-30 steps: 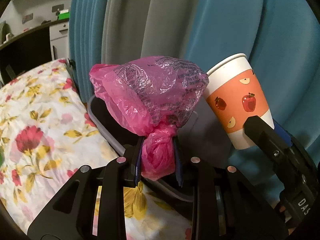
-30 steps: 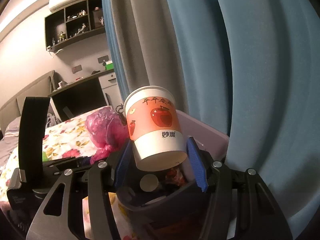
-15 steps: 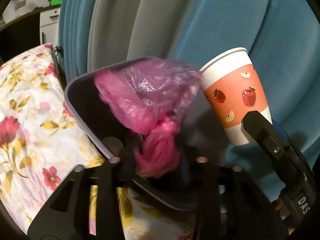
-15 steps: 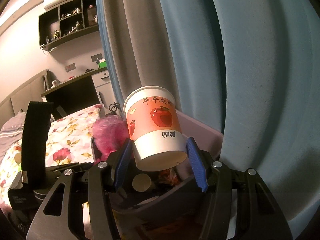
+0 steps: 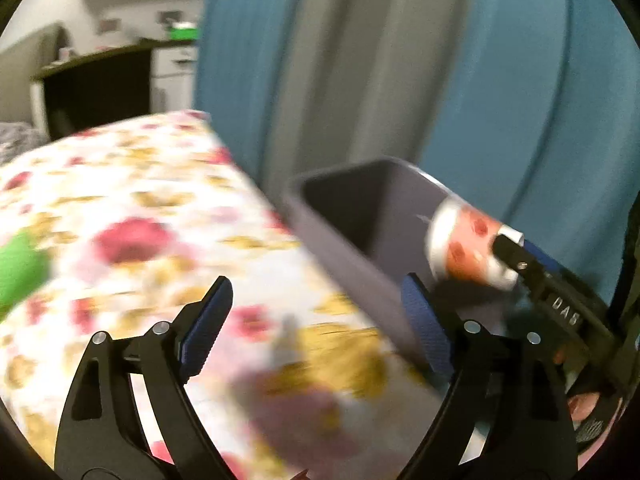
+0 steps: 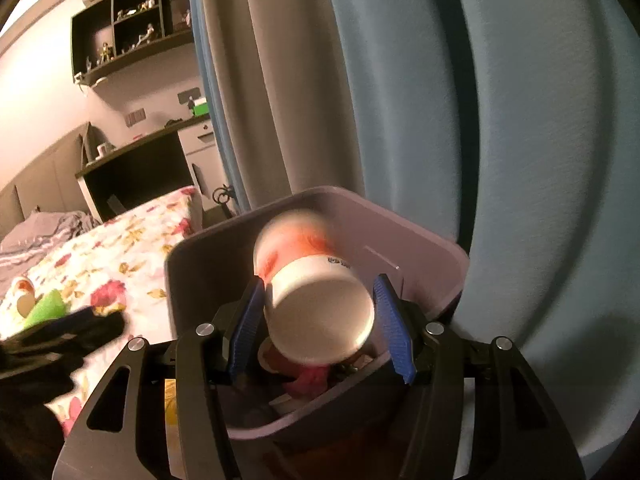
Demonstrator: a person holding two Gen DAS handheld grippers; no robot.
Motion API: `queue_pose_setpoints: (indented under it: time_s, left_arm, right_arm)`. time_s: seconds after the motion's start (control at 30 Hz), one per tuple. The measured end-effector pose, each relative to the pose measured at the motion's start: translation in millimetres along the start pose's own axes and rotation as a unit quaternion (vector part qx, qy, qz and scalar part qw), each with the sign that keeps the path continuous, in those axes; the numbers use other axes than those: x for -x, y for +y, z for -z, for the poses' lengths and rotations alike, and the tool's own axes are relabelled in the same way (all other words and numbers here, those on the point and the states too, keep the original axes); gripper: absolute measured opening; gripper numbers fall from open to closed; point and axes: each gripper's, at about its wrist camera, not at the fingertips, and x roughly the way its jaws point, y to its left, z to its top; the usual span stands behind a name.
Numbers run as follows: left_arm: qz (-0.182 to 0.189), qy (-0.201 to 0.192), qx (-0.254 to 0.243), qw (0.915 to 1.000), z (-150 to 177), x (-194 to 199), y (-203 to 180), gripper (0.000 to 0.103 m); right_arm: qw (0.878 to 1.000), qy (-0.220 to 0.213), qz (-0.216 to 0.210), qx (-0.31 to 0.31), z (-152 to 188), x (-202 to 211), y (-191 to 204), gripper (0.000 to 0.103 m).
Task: Collect trash
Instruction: 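Open both tools to drop the pink bag and cup into the bin, then move both open tools back toward the last orange cup and green mesh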
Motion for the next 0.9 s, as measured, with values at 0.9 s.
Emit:
queue_pose_setpoints:
  time_s: [0.9]
  left_arm:
    - [-0.296, -0.014, 0.12, 0.9475, 70.6, 184.2, 205.9, 0.089]
  right_arm:
    - [0.987, 0.001, -0.145, 0.069, 0.4, 52.3, 127.1, 0.086]
